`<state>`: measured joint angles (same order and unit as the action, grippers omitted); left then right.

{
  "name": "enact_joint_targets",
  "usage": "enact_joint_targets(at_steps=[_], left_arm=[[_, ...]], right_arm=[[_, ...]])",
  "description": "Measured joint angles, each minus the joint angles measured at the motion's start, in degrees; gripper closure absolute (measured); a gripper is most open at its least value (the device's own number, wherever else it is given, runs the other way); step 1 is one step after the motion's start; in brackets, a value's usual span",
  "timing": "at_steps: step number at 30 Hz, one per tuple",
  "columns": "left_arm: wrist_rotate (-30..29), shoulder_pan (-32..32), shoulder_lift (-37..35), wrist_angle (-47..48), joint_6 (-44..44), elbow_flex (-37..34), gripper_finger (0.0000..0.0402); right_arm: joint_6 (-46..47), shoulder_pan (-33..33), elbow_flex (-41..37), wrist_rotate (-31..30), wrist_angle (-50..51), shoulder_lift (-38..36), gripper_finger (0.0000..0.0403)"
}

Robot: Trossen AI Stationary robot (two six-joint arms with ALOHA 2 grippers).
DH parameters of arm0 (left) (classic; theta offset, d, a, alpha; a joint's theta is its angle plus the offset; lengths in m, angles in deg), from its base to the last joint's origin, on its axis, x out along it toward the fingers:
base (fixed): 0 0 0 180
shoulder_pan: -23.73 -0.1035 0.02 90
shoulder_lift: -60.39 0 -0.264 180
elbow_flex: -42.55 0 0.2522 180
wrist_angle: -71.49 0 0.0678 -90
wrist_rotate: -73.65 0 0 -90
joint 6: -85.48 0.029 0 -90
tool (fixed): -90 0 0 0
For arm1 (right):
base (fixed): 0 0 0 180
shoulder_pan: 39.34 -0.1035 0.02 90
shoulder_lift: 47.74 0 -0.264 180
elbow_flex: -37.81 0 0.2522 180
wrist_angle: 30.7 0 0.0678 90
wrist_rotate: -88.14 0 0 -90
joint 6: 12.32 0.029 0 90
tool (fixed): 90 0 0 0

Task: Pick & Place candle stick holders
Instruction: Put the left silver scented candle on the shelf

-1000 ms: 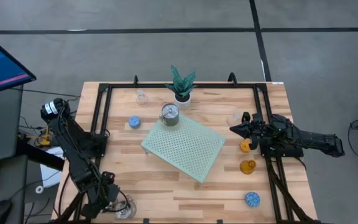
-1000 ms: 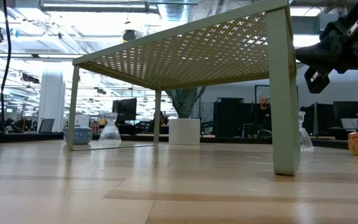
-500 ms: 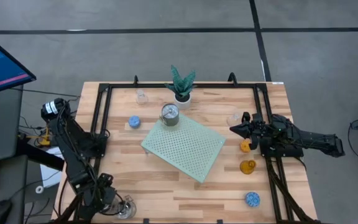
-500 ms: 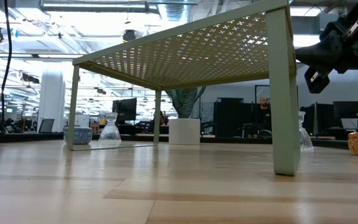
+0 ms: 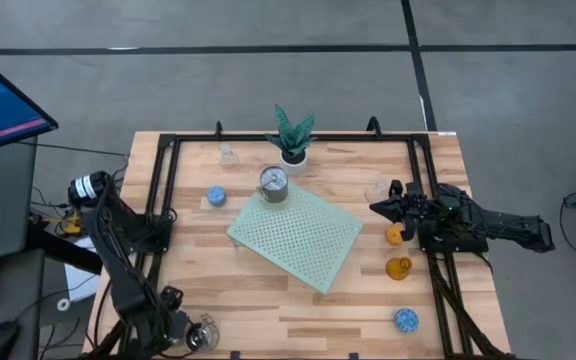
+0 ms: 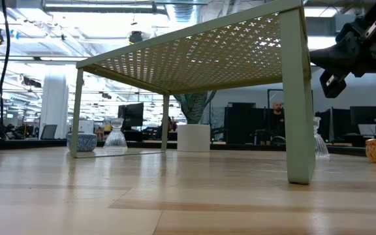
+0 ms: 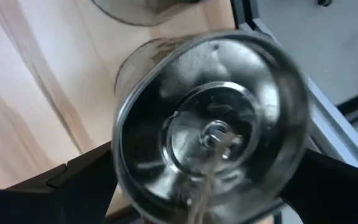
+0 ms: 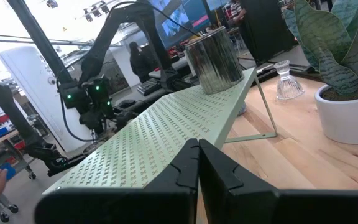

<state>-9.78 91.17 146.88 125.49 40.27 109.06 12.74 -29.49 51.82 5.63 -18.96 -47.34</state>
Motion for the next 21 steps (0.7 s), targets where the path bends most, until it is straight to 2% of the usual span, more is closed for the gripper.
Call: enact_joint_targets(at_steps=[7,15,21], left_arm=[[-2.12,-1.08,0.21,0.34,-0.02,-0.09,0.0002],[-2.31,-4.96,-3.28,1.26,-0.21,-0.12,0.0002],[-2.87,-7.76,-2.49,1.23,-0.15,-0.11,0.0002]], right_arm=[[-0.01,0.00,0.00,0.00,0.00,-0.01,0.0403],[0.00,-0.02,0.01,0.00,-0.02,0.00,0.0403],[0.00,-0.01,0.00,0.00,0.00,0.00,0.0403]])
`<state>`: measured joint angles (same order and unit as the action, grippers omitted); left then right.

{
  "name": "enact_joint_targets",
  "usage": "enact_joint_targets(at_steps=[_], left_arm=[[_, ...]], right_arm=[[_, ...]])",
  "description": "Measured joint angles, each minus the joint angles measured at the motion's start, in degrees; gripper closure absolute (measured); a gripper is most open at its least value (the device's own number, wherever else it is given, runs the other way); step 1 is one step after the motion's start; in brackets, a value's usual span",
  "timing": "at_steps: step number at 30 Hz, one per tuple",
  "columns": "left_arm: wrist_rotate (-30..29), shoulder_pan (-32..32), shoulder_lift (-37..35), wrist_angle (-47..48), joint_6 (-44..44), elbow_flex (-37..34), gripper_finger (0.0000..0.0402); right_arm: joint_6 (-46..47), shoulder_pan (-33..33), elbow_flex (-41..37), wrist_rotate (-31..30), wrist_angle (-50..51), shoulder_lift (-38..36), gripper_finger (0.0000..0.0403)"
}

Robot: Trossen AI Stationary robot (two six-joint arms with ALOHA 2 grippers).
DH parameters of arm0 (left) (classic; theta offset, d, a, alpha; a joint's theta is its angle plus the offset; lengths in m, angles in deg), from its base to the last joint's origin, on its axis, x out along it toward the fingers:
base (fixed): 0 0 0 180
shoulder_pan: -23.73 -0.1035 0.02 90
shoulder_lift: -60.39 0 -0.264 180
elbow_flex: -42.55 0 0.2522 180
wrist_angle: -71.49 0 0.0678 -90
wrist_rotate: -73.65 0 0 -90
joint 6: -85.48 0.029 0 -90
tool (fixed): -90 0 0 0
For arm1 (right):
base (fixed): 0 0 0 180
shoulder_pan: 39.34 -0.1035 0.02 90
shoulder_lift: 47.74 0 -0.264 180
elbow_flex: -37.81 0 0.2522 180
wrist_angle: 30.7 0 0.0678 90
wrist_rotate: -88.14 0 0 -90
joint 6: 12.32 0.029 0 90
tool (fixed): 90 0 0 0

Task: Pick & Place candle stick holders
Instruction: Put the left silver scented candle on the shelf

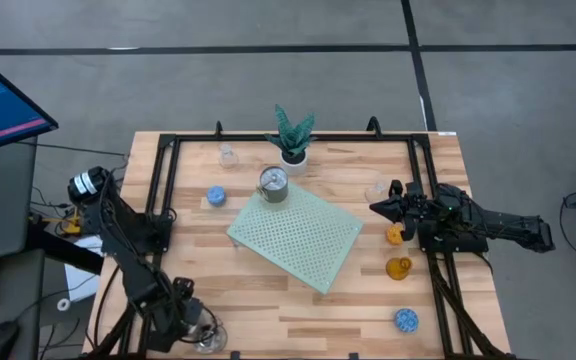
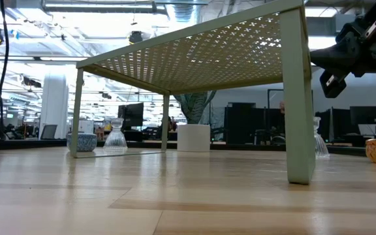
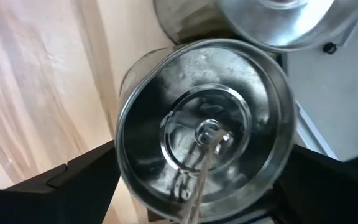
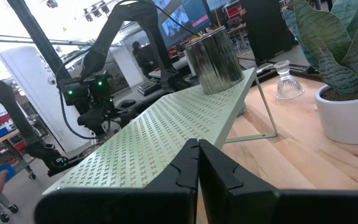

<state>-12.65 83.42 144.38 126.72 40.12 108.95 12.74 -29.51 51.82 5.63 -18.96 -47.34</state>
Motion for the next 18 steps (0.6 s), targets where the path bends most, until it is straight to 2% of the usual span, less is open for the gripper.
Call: enact_joint_targets(at_steps=[8,18], left_arm=[[-1.20,-2.91,3.03,0.01,0.42,0.00,0.0002],[-3.71,-6.65,3.18,0.54,0.55,-0.02,0.0002]], right_arm=[[0.00,0.02,0.02,0.00,0.00,-0.02,0.0403],[0.00,0.01,0.01,0.00,-0.01,-0.02,0.0403]])
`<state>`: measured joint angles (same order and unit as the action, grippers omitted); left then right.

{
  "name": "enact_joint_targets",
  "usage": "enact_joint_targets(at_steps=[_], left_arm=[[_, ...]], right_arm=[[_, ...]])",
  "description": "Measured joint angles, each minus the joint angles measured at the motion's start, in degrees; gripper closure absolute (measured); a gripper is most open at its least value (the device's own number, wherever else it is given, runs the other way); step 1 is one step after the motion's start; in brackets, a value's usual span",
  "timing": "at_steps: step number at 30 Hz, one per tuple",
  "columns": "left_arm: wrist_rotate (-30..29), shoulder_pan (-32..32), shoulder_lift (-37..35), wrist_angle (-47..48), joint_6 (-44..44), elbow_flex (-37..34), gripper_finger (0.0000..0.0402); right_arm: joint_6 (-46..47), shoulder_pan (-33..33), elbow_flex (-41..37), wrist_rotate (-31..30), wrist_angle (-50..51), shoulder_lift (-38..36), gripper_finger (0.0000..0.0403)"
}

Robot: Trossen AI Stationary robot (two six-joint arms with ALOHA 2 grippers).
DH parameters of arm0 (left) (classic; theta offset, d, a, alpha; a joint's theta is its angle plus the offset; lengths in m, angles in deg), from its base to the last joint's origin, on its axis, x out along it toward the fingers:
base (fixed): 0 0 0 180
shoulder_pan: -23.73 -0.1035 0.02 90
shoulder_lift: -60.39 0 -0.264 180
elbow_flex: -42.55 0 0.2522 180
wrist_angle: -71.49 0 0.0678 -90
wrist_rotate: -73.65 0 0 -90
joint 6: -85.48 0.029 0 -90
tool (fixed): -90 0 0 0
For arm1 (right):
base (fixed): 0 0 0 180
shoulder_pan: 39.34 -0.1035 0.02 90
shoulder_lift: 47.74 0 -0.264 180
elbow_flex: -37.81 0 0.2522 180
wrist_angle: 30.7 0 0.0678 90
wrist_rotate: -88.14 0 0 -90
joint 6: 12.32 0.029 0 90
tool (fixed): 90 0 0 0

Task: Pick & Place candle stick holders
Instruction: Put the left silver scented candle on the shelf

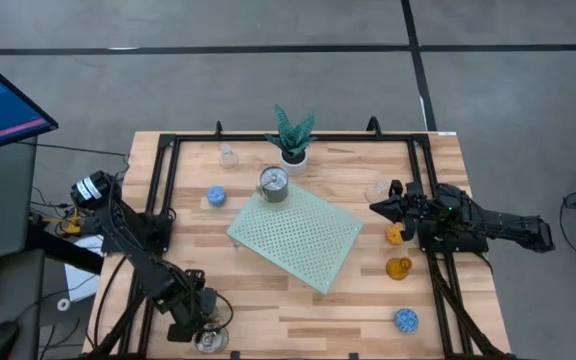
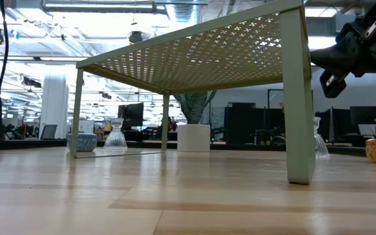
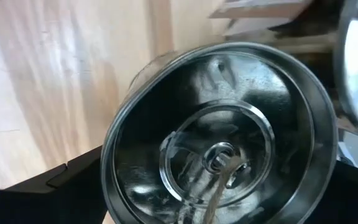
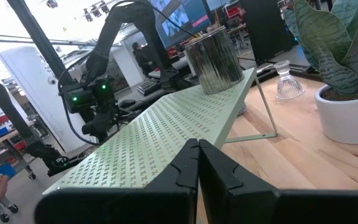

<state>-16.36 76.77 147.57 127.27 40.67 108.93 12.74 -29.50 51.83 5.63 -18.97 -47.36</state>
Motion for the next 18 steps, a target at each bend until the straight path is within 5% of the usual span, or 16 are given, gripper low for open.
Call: enact_joint_targets(at_steps=[18], left_arm=[[-6.40,-5.53,0.00,0.27,2.60,-2.96,0.0002]], right_arm=[[0.00,-0.01,-0.01,0.00,0.01,0.00,0.0403]])
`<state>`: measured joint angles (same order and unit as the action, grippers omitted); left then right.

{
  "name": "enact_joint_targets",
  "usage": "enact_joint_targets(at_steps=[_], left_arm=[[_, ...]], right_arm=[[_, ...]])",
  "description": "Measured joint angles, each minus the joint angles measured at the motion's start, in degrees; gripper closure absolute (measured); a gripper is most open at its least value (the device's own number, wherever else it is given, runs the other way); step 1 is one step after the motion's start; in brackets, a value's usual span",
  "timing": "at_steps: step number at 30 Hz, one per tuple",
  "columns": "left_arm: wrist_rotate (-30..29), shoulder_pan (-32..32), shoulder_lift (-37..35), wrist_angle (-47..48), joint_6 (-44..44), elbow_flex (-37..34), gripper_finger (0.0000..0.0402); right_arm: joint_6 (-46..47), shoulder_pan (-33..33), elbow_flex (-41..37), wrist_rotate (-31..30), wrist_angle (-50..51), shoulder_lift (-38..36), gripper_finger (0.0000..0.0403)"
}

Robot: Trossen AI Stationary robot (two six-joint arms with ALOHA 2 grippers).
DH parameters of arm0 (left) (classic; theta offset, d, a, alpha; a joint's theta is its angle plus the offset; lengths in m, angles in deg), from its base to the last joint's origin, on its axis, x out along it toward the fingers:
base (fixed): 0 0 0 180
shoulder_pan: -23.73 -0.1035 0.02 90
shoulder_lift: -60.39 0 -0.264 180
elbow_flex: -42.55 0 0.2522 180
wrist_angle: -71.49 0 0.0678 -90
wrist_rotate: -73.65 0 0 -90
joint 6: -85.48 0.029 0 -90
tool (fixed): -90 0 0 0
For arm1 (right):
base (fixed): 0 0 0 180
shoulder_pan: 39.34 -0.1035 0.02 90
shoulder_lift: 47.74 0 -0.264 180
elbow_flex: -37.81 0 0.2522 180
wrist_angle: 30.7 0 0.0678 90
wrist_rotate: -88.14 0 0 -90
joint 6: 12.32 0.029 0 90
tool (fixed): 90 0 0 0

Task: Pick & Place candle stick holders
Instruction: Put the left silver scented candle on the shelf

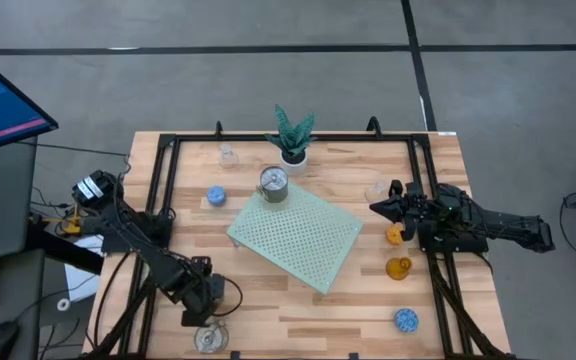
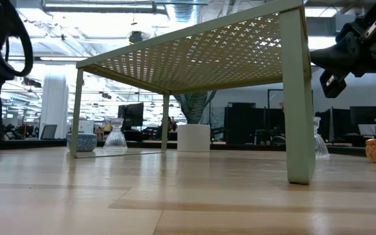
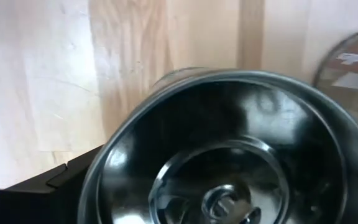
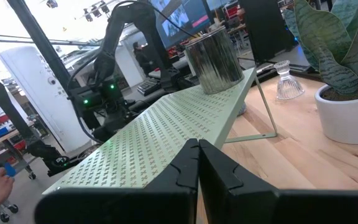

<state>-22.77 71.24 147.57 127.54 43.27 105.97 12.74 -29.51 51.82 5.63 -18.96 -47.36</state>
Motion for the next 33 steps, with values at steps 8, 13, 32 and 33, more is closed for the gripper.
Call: enact_joint_targets(at_steps=[8,13,32,33], left_arm=[[-2.06,-0.37,0.00,-0.41,-0.20,-0.10,0.0002],[-2.60,-0.38,0.00,-0.88,-0.15,-0.10,0.0002],[-3.28,-0.67,0.00,-1.42,7.11,-1.60,0.0002],[-3.28,-0.75,0.00,-1.30,8.09,-1.77,0.0002]], right_arm=[[-0.01,0.02,0.01,0.00,0.00,0.00,0.0403],[0.00,0.01,0.02,0.00,0.00,0.01,0.0403],[-0.01,0.01,0.02,0.00,0.00,0.01,0.0403],[0.00,0.00,0.02,0.00,-0.02,0.02,0.0403]])
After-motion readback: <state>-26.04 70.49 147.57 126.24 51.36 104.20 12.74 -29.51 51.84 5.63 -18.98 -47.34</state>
